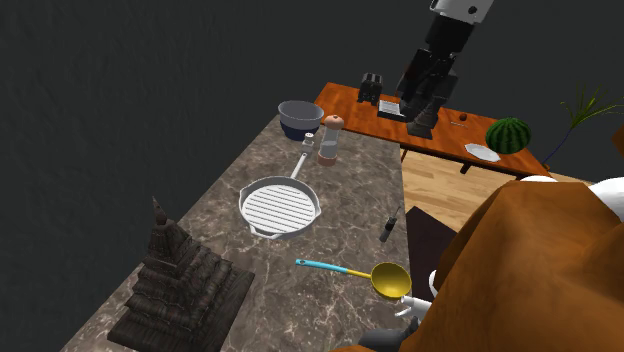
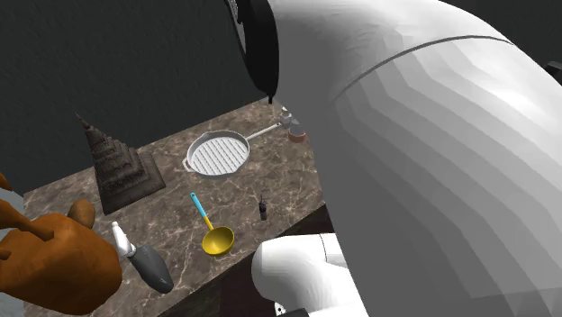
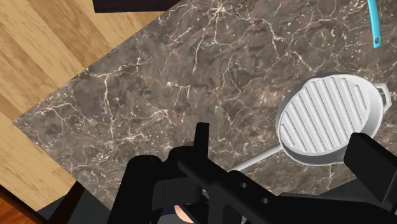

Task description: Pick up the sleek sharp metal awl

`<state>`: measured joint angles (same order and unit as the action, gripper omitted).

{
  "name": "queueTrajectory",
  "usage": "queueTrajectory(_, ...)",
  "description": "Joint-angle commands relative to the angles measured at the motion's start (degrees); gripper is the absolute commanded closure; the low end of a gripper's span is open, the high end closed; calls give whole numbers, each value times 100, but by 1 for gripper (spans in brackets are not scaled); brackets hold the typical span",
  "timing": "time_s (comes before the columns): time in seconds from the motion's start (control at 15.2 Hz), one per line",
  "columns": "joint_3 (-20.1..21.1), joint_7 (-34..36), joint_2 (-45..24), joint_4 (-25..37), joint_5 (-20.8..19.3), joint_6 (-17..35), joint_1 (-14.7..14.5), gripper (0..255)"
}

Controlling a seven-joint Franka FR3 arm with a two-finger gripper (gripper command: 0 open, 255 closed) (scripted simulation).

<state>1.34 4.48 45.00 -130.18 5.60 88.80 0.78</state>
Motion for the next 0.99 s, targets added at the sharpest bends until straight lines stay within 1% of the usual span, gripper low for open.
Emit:
queueTrajectory(0.0,0,0,0,0,0,0,0,0)
queueTrajectory(0.53,340,751,758,-1740,487,681,53,0)
queueTrajectory(0.92,712,1348,1226,-2909,1033,1191,-49,0)
